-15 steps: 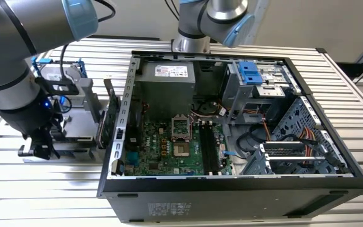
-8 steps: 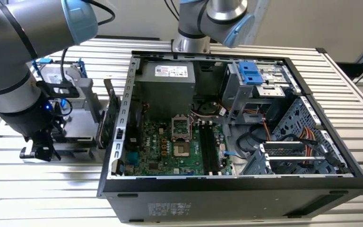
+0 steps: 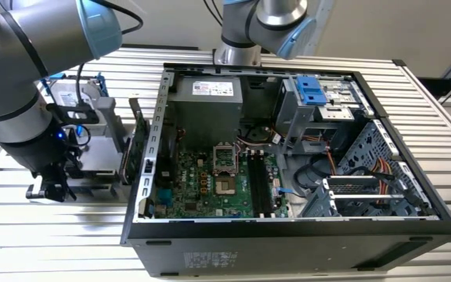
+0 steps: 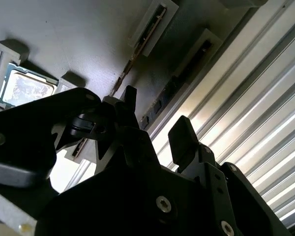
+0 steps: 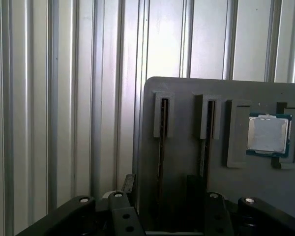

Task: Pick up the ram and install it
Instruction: 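Pick up the ram and move it above insertion slot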

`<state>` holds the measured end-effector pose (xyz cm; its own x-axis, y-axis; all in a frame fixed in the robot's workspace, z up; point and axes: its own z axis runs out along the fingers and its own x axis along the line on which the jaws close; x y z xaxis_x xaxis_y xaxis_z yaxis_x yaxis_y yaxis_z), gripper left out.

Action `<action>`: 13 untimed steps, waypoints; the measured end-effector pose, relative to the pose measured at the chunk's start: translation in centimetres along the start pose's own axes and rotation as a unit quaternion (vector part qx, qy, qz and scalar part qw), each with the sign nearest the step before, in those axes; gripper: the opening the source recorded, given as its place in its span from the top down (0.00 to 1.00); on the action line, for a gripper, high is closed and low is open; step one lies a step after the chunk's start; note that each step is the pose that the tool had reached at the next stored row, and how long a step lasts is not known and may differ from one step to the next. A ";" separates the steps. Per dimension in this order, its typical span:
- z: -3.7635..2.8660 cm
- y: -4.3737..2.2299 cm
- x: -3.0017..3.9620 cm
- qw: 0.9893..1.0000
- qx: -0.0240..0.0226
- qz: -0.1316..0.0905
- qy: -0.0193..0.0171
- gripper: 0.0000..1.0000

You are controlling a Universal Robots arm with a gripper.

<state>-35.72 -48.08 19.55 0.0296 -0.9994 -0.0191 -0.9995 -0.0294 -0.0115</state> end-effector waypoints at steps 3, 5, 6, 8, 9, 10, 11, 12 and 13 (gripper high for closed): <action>0.03 0.00 0.00 1.000 0.000 0.000 0.000 0.00; 0.03 0.00 0.00 1.000 0.000 0.000 0.000 0.00; 0.03 0.00 0.00 1.000 0.000 0.000 0.000 0.00; 0.04 0.00 0.00 1.000 0.000 0.000 0.000 0.00; 0.04 0.00 0.00 1.000 0.000 0.000 0.000 1.00; 0.04 0.00 0.00 1.000 0.000 0.000 0.000 1.00; 0.05 0.00 0.00 1.000 0.000 0.000 0.000 1.00; 0.05 0.00 0.00 1.000 0.000 0.000 0.000 1.00; 0.05 0.00 0.00 1.000 0.000 0.000 0.000 1.00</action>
<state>-35.72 -48.08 19.50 0.0296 -0.9994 -0.0192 -0.9995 -0.0294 -0.0116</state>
